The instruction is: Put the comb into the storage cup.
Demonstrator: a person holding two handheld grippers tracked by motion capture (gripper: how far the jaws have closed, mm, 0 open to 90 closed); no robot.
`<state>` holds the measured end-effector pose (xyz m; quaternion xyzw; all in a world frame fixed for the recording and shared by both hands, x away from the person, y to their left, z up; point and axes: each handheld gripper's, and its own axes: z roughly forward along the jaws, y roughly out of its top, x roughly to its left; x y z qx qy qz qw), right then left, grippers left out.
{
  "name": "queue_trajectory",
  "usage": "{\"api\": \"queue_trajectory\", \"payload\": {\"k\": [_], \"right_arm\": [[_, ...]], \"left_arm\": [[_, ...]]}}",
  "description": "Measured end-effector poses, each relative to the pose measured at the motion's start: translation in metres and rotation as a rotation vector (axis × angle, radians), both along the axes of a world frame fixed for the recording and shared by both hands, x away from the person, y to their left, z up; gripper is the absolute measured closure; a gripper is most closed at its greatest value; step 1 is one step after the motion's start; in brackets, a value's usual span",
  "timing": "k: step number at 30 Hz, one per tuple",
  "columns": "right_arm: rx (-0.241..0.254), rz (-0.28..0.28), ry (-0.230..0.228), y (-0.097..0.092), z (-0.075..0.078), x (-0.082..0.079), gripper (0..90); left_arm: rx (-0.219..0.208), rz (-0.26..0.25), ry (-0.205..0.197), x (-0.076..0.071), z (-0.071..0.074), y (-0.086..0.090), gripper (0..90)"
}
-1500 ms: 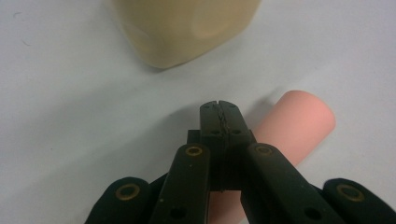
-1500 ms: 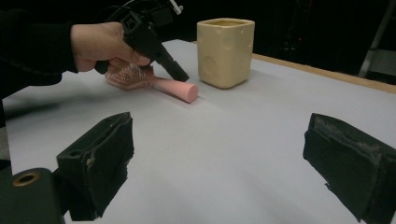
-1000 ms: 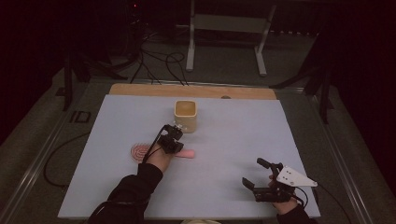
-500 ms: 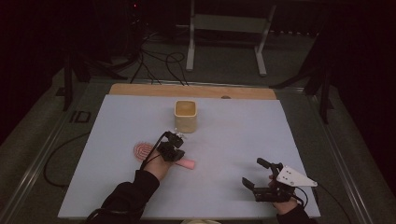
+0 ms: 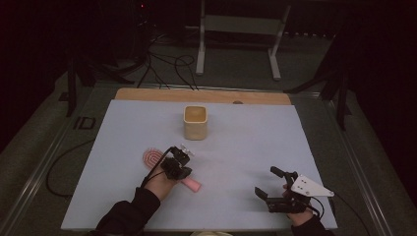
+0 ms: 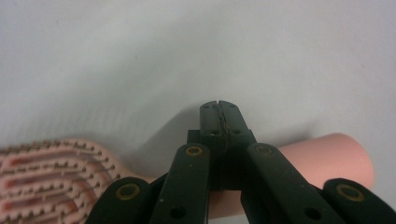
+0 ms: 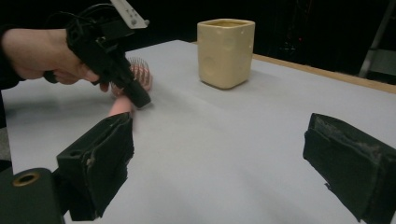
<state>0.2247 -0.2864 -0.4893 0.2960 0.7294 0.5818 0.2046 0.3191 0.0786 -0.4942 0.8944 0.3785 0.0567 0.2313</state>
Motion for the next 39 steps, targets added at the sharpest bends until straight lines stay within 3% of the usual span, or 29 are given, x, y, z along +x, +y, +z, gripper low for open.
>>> {"api": "queue_trajectory", "payload": {"k": [7, 17, 25, 39], "right_arm": [[0.0, 0.0, 0.001, 0.0, 0.0, 0.0, 8.6], [0.001, -0.001, 0.002, 0.001, 0.0, 0.0, 8.5], [0.0, 0.0, 0.001, 0.0, 0.0, 0.0, 8.5], [0.0, -0.001, 0.0, 0.0, 0.0, 0.0, 8.5]], "left_arm": [[0.031, -0.041, 0.013, -0.016, 0.003, 0.012, 90.0], [0.067, -0.046, 0.024, -0.031, 0.006, 0.038, 90.0], [0.109, -0.066, 0.043, -0.038, 0.007, 0.054, 90.0], [0.171, -0.055, 0.067, -0.044, 0.01, 0.086, 90.0]]}}
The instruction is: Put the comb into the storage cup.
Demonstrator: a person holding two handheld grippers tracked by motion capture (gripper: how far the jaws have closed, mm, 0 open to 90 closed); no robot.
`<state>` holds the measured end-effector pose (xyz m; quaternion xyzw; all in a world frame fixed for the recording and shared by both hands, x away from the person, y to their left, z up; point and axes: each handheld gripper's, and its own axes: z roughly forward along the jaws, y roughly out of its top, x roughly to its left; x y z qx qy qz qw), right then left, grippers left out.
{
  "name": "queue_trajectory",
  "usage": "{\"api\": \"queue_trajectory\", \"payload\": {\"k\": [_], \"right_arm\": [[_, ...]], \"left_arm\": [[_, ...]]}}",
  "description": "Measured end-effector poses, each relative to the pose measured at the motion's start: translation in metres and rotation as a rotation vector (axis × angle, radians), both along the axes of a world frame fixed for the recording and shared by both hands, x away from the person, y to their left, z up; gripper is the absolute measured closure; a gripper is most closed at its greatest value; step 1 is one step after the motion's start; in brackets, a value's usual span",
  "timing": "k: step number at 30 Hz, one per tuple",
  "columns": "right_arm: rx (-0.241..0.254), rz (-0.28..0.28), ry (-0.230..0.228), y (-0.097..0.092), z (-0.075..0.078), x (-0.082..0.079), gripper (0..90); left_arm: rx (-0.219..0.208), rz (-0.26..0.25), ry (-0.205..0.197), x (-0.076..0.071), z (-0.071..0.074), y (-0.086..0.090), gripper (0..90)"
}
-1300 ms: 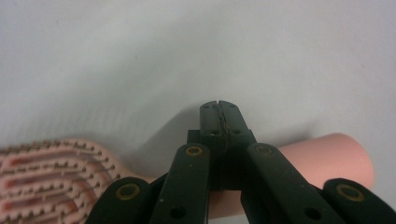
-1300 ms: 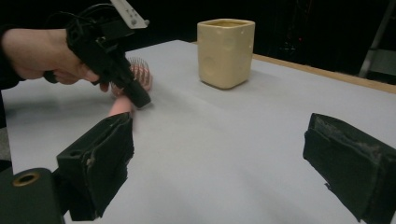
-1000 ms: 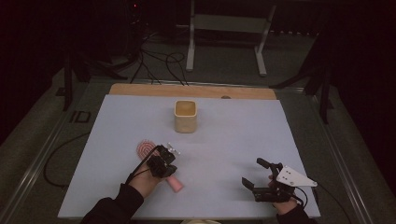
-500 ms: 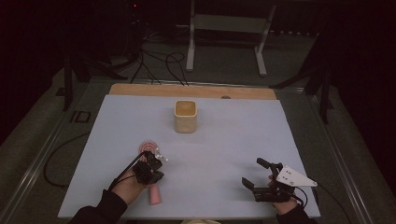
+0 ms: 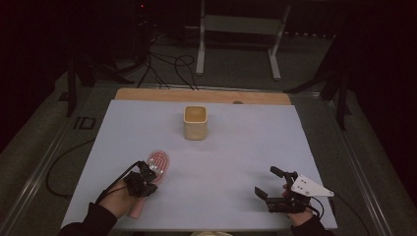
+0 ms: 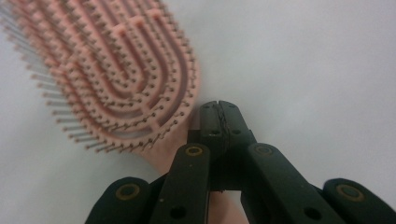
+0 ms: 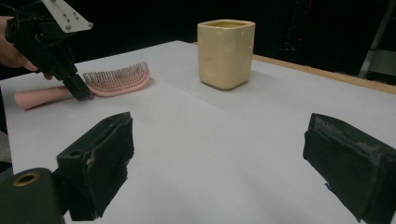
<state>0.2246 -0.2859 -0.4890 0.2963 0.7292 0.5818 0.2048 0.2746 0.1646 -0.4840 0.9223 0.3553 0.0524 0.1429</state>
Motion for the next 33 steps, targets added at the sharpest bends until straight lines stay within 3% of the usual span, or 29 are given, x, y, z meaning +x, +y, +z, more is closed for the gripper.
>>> {"api": "queue_trajectory", "payload": {"k": [11, 23, 33], "right_arm": [[-0.001, 0.0, 0.0, 0.0, 0.0, 0.0, 8.5], [0.0, 0.0, 0.003, 0.001, 0.0, 0.0, 8.6], [-0.001, 0.0, 0.004, 0.001, -0.001, 0.0, 8.5]], "left_arm": [[0.041, 0.005, 0.017, -0.002, 0.001, 0.016, 90.0], [0.025, -0.011, 0.019, -0.006, 0.011, 0.021, 90.0], [0.024, -0.014, 0.006, -0.015, 0.031, 0.026, 90.0]]}}
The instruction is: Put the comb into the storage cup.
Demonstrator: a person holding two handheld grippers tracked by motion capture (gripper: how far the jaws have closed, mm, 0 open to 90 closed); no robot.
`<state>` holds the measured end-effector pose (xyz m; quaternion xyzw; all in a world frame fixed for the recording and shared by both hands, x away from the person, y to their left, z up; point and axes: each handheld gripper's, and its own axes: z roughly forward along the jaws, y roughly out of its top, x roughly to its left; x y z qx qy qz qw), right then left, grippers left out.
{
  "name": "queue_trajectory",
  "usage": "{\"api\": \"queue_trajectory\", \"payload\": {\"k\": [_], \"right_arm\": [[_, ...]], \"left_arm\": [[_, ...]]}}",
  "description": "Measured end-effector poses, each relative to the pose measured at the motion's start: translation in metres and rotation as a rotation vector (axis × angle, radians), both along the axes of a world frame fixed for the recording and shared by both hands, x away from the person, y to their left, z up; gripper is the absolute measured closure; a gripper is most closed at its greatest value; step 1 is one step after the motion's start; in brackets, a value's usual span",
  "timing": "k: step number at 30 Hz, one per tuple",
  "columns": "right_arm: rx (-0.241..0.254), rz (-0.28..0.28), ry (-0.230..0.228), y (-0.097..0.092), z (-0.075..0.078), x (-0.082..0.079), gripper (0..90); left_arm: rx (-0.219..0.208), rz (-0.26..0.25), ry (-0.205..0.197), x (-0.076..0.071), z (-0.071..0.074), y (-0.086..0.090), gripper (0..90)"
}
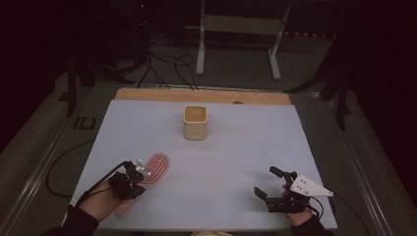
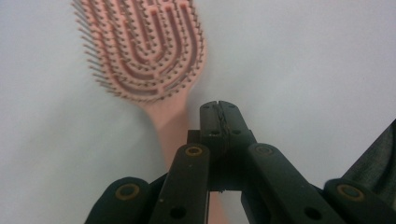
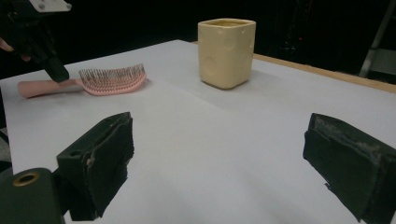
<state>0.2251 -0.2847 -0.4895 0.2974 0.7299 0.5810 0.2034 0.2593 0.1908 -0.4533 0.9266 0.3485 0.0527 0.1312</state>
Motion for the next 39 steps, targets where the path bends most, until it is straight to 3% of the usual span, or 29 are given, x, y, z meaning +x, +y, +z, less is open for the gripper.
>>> {"api": "queue_trajectory", "payload": {"k": [12, 16, 19, 22, 24, 27, 29, 32, 33, 35, 39], "right_arm": [[-0.001, 0.001, 0.002, 0.0, 0.0, 0.0, 8.5], [-0.002, 0.001, 0.001, 0.001, -0.001, 0.001, 8.6], [-0.004, -0.001, 0.002, 0.001, -0.001, 0.001, 8.5], [-0.005, -0.001, 0.002, 0.001, -0.001, 0.001, 8.5], [-0.006, -0.001, 0.003, 0.001, -0.001, 0.001, 8.6], [-0.006, -0.001, 0.003, 0.001, -0.001, 0.001, 8.5], [-0.008, -0.001, 0.004, 0.001, -0.001, 0.001, 8.5], [-0.008, -0.002, 0.004, 0.001, -0.001, 0.001, 8.5], [-0.008, -0.003, 0.003, 0.001, -0.001, 0.0, 8.6], [-0.008, -0.003, 0.002, 0.001, -0.001, 0.0, 8.5], [-0.01, -0.002, 0.004, 0.001, -0.001, 0.0, 8.5]], "left_arm": [[0.003, 0.058, -0.018, 0.003, 0.012, 0.018, 89.9], [-0.005, 0.081, -0.009, 0.006, 0.012, 0.022, 84.2], [-0.015, 0.094, 0.001, 0.007, 0.013, 0.022, 70.9], [-0.019, 0.11, 0.01, 0.008, 0.012, 0.022, 65.0], [-0.02, 0.121, 0.012, 0.009, 0.01, 0.021, 56.0], [-0.02, 0.136, 0.017, 0.011, 0.008, 0.021, 53.5], [-0.02, 0.143, 0.023, 0.011, 0.007, 0.02, 42.2], [0.007, 0.144, 0.03, 0.013, 0.005, 0.017, 34.4], [0.012, 0.145, 0.029, 0.013, 0.005, 0.017, 26.1], [0.017, 0.146, 0.035, 0.014, 0.004, 0.016, 25.1], [0.008, 0.18, 0.065, 0.018, 0.0, 0.015, 4.0]]}}
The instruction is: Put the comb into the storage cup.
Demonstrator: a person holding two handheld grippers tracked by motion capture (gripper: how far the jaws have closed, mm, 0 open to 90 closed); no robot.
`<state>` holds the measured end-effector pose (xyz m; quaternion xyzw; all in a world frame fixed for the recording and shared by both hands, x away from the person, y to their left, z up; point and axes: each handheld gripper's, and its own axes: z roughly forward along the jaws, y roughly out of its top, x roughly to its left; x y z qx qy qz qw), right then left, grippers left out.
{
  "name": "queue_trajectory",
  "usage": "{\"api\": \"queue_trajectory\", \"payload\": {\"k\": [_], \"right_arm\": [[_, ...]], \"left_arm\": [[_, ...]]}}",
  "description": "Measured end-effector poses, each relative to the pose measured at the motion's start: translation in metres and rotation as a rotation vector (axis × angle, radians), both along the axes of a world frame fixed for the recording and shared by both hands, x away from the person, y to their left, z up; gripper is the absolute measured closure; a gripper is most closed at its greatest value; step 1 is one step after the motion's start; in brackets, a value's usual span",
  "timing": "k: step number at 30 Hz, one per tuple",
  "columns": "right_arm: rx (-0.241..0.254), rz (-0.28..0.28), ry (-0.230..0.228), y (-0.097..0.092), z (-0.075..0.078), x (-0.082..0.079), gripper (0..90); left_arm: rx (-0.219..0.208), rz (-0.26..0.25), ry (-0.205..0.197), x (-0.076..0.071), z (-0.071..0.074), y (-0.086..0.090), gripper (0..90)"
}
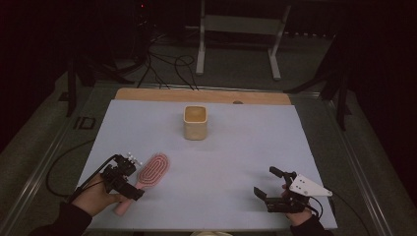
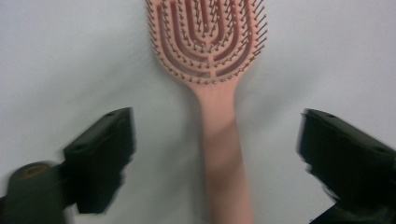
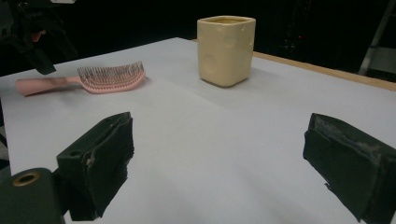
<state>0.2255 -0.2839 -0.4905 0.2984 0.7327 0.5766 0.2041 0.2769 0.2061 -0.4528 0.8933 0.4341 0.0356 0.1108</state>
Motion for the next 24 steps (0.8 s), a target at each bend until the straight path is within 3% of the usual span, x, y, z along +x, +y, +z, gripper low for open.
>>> {"api": "queue_trajectory", "payload": {"k": [1, 3, 8, 13, 18, 24], "right_arm": [[0.001, 0.001, 0.0, 0.0, 0.0, 0.0, 8.6], [0.0, 0.0, 0.0, 0.0, 0.0, 0.0, 8.5], [-0.002, -0.002, 0.0, 0.0, 0.0, 0.0, 8.6], [0.0, 0.0, 0.0, 0.0, 0.0, 0.0, 8.6], [-0.001, -0.002, 0.0, 0.0, 0.0, 0.0, 8.5], [-0.003, -0.003, -0.001, 0.0, 0.0, 0.0, 8.5]], "left_arm": [[-0.006, 0.001, 0.007, 0.001, -0.001, 0.0, 0.4], [-0.019, 0.011, 0.014, 0.001, -0.002, -0.001, 0.3], [-0.006, 0.02, 0.037, 0.003, -0.008, -0.003, 0.3], [-0.032, 0.043, 0.054, 0.006, -0.012, -0.003, 0.5], [-0.044, 0.055, 0.072, 0.009, -0.016, -0.002, 3.0], [-0.064, 0.057, 0.082, 0.011, -0.019, -0.001, 13.0]]}}
